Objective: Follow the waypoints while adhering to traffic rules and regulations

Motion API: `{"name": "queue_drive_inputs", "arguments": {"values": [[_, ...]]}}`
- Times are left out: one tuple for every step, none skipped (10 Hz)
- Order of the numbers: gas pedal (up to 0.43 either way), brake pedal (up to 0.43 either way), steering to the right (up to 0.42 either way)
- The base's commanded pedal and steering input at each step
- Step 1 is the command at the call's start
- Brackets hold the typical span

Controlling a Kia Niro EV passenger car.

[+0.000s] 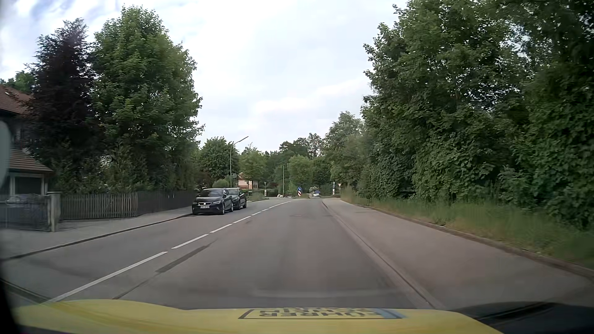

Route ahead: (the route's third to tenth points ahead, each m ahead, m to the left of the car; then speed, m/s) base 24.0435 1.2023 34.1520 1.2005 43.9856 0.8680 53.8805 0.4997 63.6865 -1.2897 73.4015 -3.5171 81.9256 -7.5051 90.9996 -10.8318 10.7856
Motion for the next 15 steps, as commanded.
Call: {"name": "queue_drive_inputs", "arguments": {"values": [[0.067, 0.000, 0.000], [0.067, 0.000, 0.000], [0.047, 0.000, 0.000], [0.028, 0.000, -0.002], [0.028, 0.000, -0.003], [0.020, 0.000, -0.003], [0.020, 0.000, -0.003], [0.000, 0.000, -0.003], [0.000, 0.000, -0.003], [0.000, 0.000, -0.003], [0.000, 0.000, -0.003], [0.000, 0.000, -0.003], [0.000, 0.000, -0.003], [0.008, 0.000, -0.002], [0.008, 0.000, 0.000]]}}
